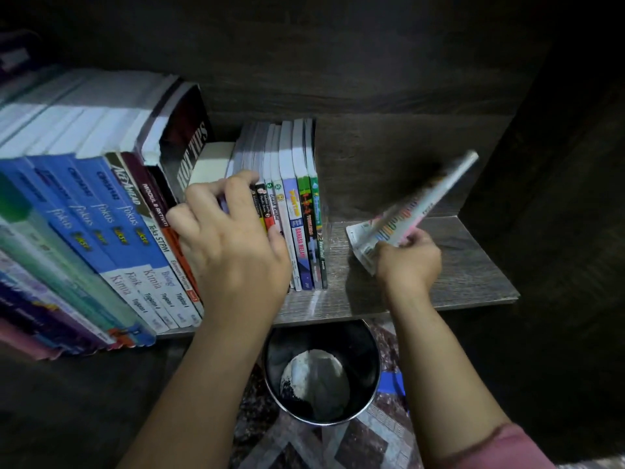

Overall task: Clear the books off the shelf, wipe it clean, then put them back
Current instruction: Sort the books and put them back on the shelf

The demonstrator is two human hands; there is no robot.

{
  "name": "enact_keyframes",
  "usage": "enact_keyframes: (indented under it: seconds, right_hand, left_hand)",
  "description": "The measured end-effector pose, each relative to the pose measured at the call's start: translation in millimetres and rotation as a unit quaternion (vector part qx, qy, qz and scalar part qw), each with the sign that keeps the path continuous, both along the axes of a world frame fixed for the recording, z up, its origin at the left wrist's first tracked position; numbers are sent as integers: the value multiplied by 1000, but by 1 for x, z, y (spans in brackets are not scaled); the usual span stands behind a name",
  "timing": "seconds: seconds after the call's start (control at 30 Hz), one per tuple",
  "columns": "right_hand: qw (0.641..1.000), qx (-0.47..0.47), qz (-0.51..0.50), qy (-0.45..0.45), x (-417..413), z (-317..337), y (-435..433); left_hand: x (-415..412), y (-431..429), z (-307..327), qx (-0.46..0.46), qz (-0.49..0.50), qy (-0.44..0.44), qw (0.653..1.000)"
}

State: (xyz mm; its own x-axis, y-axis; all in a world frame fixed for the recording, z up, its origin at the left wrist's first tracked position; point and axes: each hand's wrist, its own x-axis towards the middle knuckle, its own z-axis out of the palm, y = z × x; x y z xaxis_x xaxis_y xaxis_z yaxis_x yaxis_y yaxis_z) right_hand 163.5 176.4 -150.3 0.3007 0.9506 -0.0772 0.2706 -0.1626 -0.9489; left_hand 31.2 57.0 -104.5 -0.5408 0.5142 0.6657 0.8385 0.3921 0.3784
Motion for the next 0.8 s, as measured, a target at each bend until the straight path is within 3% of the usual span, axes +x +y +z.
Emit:
enact_keyframes:
  seconds: [0.27,0.37,0.53,0.8]
  right_hand:
    - [968,115,153,-164,-26,-14,-39]
    - [944,80,252,-199,-30,-18,-41]
    - [868,-18,403,-289,-21,3,-31]
    - [903,36,389,-179,-24,-5,-25]
  left_hand:
    - [2,0,6,2,6,-22,1000]
    - [2,0,8,-8,11,-25,1000]
    - [1,-3,12,-24,-4,-28,999]
    - [-7,-12,25,-61,-34,-29,997]
